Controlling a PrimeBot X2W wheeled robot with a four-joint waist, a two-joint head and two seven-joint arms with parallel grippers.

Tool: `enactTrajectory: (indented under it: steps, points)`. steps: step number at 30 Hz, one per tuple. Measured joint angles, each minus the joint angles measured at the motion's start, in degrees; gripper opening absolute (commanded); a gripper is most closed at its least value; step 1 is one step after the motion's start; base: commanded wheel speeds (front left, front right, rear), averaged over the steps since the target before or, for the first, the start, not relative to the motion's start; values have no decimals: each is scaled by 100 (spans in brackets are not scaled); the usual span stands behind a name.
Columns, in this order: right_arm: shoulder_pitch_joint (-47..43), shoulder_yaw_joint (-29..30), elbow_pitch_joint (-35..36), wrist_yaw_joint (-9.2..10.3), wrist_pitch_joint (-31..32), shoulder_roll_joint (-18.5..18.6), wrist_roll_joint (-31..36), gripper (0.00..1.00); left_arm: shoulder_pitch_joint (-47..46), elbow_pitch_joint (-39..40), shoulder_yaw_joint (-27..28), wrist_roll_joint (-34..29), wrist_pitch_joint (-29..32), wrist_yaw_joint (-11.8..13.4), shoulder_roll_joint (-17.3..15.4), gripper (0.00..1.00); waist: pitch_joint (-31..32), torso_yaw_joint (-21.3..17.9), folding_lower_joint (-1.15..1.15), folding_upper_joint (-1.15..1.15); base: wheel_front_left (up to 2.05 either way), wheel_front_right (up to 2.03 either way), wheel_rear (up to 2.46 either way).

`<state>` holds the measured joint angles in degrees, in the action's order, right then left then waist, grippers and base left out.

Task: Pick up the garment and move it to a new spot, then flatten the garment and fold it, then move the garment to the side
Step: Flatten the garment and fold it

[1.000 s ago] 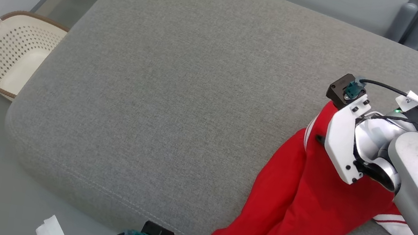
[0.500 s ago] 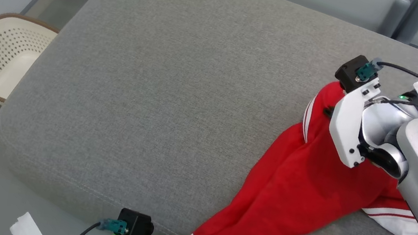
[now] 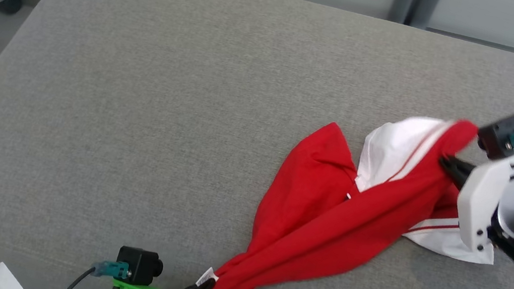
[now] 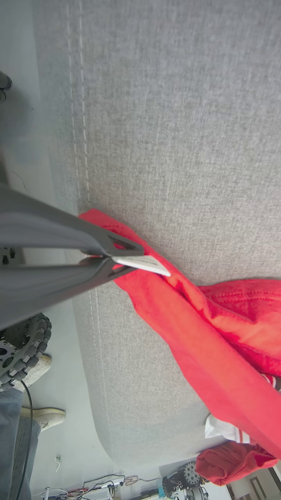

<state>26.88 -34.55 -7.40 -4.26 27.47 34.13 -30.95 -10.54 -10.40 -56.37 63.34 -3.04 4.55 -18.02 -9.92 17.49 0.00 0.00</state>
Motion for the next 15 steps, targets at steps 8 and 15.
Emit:
enactTrajectory:
  steps: [8,15]
  points:
    - [-1930,571,9,853,-628,135,-485,0,-7,14,34,-32,-29,2,-92,0,20,-616,0,0,0,0,0]
    - [-2635,708,-47,955,-1143,-130,-786,0,-31,81,152,-83,-131,60,-164,0,-34,-1177,0,0,0,0,0]
